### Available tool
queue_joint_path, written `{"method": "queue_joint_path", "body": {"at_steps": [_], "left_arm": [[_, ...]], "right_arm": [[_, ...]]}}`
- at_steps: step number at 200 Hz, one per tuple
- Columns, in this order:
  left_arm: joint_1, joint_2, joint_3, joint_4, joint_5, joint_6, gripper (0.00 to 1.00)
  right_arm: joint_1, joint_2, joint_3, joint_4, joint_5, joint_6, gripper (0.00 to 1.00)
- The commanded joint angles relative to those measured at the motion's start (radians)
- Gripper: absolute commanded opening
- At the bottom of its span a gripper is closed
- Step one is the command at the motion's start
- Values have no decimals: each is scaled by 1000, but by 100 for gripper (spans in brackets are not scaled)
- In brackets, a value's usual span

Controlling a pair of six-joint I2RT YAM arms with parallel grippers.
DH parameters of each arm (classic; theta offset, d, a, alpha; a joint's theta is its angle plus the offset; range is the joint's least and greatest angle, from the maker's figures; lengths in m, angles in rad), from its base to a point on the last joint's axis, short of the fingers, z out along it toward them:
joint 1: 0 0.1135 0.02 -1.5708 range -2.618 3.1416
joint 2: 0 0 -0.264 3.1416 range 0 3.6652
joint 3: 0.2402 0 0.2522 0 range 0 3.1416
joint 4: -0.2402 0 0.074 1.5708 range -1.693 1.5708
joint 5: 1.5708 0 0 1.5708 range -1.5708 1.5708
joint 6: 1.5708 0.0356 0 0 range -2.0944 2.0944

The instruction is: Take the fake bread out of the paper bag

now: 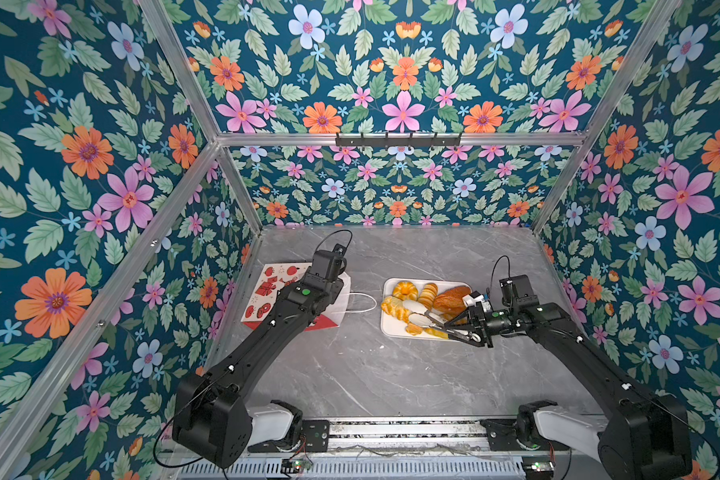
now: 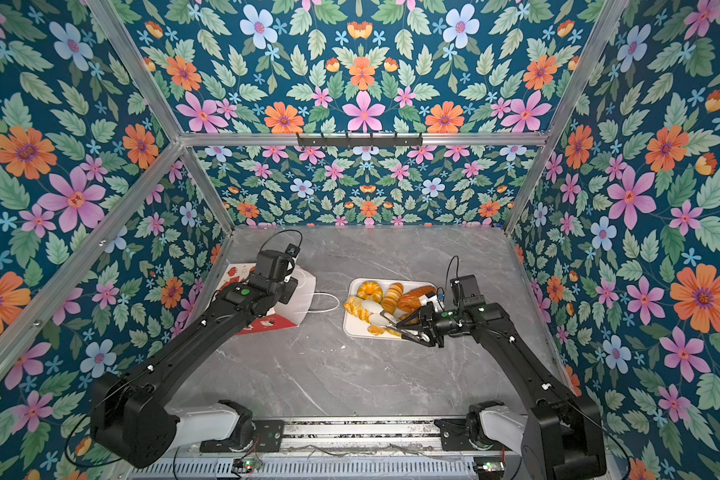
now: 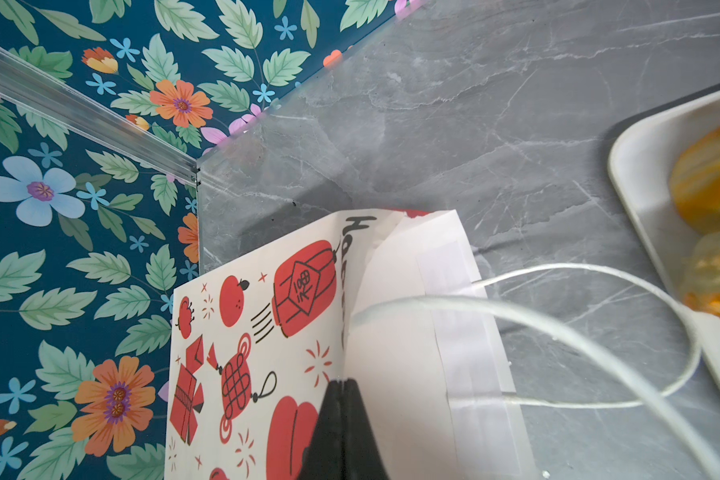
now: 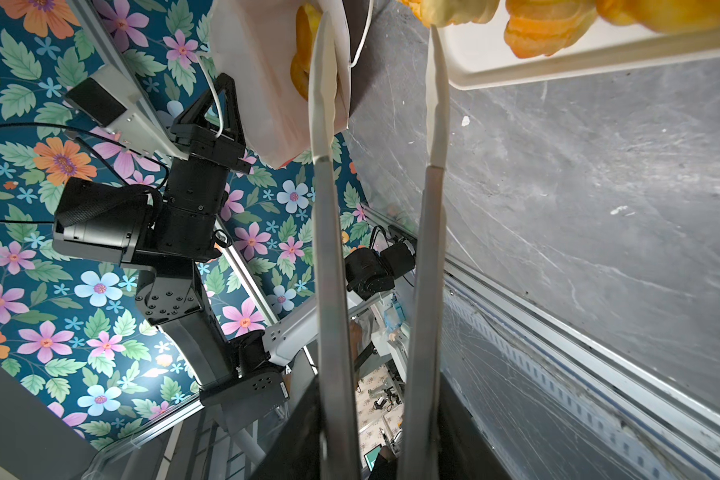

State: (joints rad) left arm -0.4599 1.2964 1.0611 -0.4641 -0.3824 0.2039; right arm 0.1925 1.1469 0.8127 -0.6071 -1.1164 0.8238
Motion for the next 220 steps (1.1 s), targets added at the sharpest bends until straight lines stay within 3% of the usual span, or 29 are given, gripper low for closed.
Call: {"method": "queue_joint_path", "body": {"at_steps": [1, 19, 47, 69, 115, 165, 220], "left_arm": [[1, 7, 6, 7, 3, -11, 0], [0, 12, 8, 7, 4, -10, 0], [1, 14, 10, 8, 4, -14, 0], [1, 14, 11, 8, 3, -13, 0], [1, 8, 7, 7, 0, -14, 0], [1, 7, 4, 7, -1, -14, 0], [1, 9, 5, 7, 0, -13, 0]], "right_arm": [[4, -11, 55, -82, 58, -96, 38], [43, -7, 152, -196, 175, -217, 37], [197, 40, 325, -361, 474, -393, 36], [314, 75, 393, -401, 671, -475, 35], [563, 157, 473, -462, 1193, -638, 32], [671, 171, 454, -393, 1364, -724, 34], [683, 191, 448, -376, 1366, -750, 39]]}}
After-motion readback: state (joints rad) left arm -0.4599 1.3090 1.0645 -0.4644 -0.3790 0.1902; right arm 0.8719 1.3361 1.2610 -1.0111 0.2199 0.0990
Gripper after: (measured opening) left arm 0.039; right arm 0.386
